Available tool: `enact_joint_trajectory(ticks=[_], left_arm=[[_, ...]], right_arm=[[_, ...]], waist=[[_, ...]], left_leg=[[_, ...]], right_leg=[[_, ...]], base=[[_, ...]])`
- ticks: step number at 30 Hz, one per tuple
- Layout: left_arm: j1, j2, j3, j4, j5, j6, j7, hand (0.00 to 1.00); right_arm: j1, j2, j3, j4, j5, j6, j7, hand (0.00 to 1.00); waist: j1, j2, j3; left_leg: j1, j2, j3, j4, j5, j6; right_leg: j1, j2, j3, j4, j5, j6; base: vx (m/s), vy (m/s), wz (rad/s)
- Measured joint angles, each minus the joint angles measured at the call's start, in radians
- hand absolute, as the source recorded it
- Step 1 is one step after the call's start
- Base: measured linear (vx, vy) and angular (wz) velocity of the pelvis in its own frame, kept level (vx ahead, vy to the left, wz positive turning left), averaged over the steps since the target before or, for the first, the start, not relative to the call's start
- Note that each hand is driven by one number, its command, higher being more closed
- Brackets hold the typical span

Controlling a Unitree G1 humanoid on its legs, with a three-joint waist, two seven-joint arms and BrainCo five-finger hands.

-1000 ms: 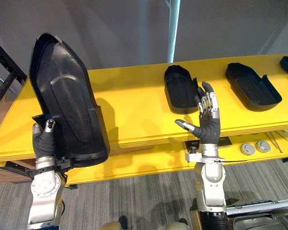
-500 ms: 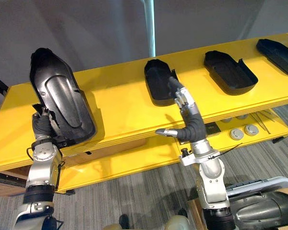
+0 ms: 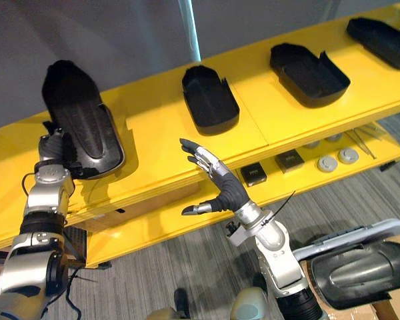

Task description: Walk over and take plastic housings, then place them on the shelf

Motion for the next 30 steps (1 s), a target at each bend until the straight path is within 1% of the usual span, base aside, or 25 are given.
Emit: enact_joint_trajectory(ticks=[2, 3, 4, 6, 9, 10, 13, 14, 20, 23, 24, 30], left_arm=[[-0.013, 0.0, -0.004, 0.001, -0.002, 0.027, -0.024, 1.0], [-0.014, 0.0, -0.006, 0.001, -0.007, 0.031, -0.031, 1.0], [-0.015, 0.0, -0.008, 0.001, -0.01, 0.042, -0.036, 1.0], [-0.024, 0.0, -0.008, 0.001, -0.01, 0.056, -0.038, 1.0], [-0.037, 0.0, -0.007, 0.001, -0.02, 0.061, -0.044, 1.0], [-0.045, 0.0, -0.007, 0.001, -0.04, 0.063, -0.045, 1.0], [-0.066, 0.0, -0.004, 0.001, -0.051, 0.07, -0.044, 1.0], [-0.077, 0.0, 0.004, 0.001, -0.051, 0.071, -0.04, 1.0], [-0.084, 0.0, 0.018, 0.001, -0.078, 0.08, -0.03, 1.0], [-0.084, 0.001, 0.053, 0.006, -0.078, 0.082, -0.03, 1.0], [-0.084, 0.006, 0.054, 0.008, -0.078, 0.093, -0.031, 1.0], [-0.084, 0.013, 0.08, 0.009, -0.077, 0.115, -0.038, 1.0]], right_arm=[[-0.014, -0.002, 0.009, -0.004, 0.001, 0.0, 0.001, 0.0], [-0.015, -0.002, 0.01, -0.004, 0.003, 0.001, 0.001, 0.0], [-0.015, -0.002, 0.012, -0.007, 0.017, 0.009, 0.001, 0.0], [-0.015, -0.002, 0.019, -0.026, 0.017, 0.027, 0.0, 0.0], [-0.018, -0.003, 0.028, -0.054, 0.017, 0.037, 0.001, 0.0], [-0.018, -0.003, 0.033, -0.062, 0.017, 0.039, 0.002, 0.0], [-0.019, -0.006, 0.048, -0.081, 0.018, 0.039, 0.002, 0.0], [-0.018, -0.007, 0.052, -0.085, 0.018, 0.04, 0.004, 0.0], [-0.018, -0.015, 0.068, -0.117, 0.018, 0.042, 0.004, 0.0], [-0.017, -0.017, 0.071, -0.117, 0.018, 0.042, 0.004, 0.0], [-0.016, -0.017, 0.075, -0.117, 0.018, 0.042, 0.004, 0.0], [-0.008, -0.033, 0.106, -0.117, 0.018, 0.043, 0.004, 0.0]], waist=[[-0.007, -0.002, 0.012], [-0.006, -0.003, 0.012], [-0.014, 0.0, 0.02], [-0.019, 0.001, 0.033], [-0.018, 0.002, 0.052], [-0.018, 0.003, 0.057], [-0.019, 0.003, 0.064], [-0.019, 0.003, 0.075], [-0.019, 0.003, 0.076], [-0.018, 0.003, 0.076], [-0.017, 0.003, 0.076], [-0.016, 0.004, 0.076]], left_leg=[[-0.009, 0.001, 0.013, -0.001, 0.003, -0.001], [-0.011, 0.001, 0.024, -0.002, 0.004, 0.0], [-0.01, 0.001, 0.026, -0.003, 0.004, 0.0], [-0.01, 0.001, 0.03, -0.004, 0.004, 0.0], [-0.01, 0.0, 0.051, -0.005, 0.004, 0.0], [-0.013, -0.001, 0.055, -0.006, 0.004, 0.0], [-0.026, -0.001, 0.067, -0.006, 0.004, -0.001], [-0.027, -0.001, 0.077, -0.005, 0.004, -0.001], [-0.027, 0.0, 0.088, -0.005, 0.004, -0.001], [-0.028, -0.001, 0.099, -0.005, 0.004, -0.001], [-0.028, -0.001, 0.103, -0.004, 0.004, -0.001], [-0.03, -0.001, 0.105, 0.0, 0.004, -0.001]], right_leg=[[-0.02, 0.002, 0.013, 0.011, 0.0, 0.0], [-0.029, 0.003, 0.019, 0.014, 0.0, 0.0], [-0.033, 0.004, 0.023, 0.017, 0.001, 0.0], [-0.038, 0.004, 0.026, 0.021, 0.001, 0.0], [-0.05, 0.006, 0.044, 0.026, 0.001, 0.0], [-0.057, 0.006, 0.047, 0.028, 0.001, 0.0], [-0.082, 0.006, 0.053, 0.039, 0.0, 0.0], [-0.086, 0.006, 0.058, 0.041, 0.001, 0.0], [-0.09, 0.006, 0.062, 0.042, 0.0, 0.0], [-0.096, 0.006, 0.069, 0.044, 0.0, 0.0], [-0.099, 0.006, 0.071, 0.046, 0.0, 0.0], [-0.099, 0.005, 0.071, 0.049, 0.0, 0.0]], base=[[-0.02, -0.008, -0.12], [-0.01, -0.012, -0.18], [0.01, -0.005, -0.12], [0.01, -0.003, -0.09], [0.0, 0.003, -0.12], [-0.01, 0.003, -0.07], [-0.01, -0.004, -0.06], [0.0, -0.004, -0.08], [0.0, -0.003, -0.02], [0.0, -0.006, -0.05], [0.0, -0.009, -0.06], [0.0, -0.002, -0.01]])
